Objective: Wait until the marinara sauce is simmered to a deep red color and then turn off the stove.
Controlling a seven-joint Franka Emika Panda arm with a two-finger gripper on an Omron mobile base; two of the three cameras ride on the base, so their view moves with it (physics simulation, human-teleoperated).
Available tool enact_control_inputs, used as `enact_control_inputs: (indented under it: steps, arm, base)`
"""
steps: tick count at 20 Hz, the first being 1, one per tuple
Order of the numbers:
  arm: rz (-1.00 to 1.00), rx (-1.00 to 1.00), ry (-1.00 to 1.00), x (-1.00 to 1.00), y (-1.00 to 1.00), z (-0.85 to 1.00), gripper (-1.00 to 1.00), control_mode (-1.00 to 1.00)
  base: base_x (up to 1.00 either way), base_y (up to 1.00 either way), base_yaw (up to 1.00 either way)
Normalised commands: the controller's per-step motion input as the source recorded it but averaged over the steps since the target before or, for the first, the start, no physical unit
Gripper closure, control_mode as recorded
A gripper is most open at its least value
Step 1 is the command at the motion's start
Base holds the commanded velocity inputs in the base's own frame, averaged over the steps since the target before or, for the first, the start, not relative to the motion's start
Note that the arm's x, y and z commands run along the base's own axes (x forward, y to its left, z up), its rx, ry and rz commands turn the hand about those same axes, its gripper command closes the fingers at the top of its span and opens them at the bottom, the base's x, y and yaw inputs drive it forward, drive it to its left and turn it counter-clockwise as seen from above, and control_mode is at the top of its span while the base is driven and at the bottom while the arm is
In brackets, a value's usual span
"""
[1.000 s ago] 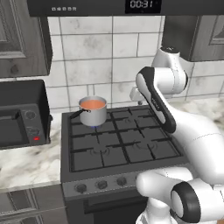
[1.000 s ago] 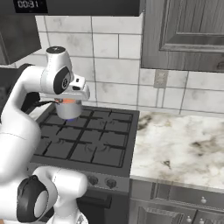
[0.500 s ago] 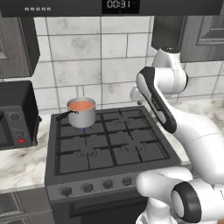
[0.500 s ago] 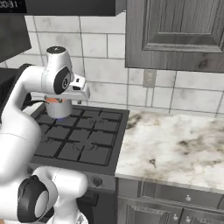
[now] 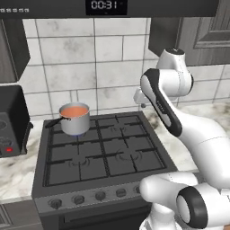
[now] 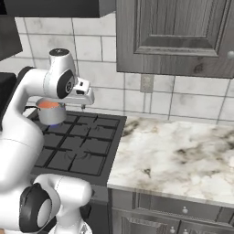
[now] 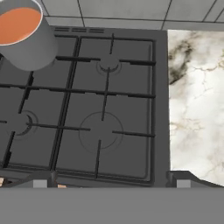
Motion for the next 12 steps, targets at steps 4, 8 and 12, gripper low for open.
enact_control_inputs:
  steps: [4,8,12]
  arm:
    - [0.00,0.00,0.00,0.00,0.00,0.00,-1.00,1.00]
    - [0.00,0.00,0.00,0.00,0.00,0.00,-1.00,1.00]
    - [0.00,0.00,0.00,0.00,0.00,0.00,-1.00,1.00]
  base:
    - [0.37,-0.28,0.00]
    - [0.34,-0.08,-0.09]
    - [0.27,0.00,-0.12]
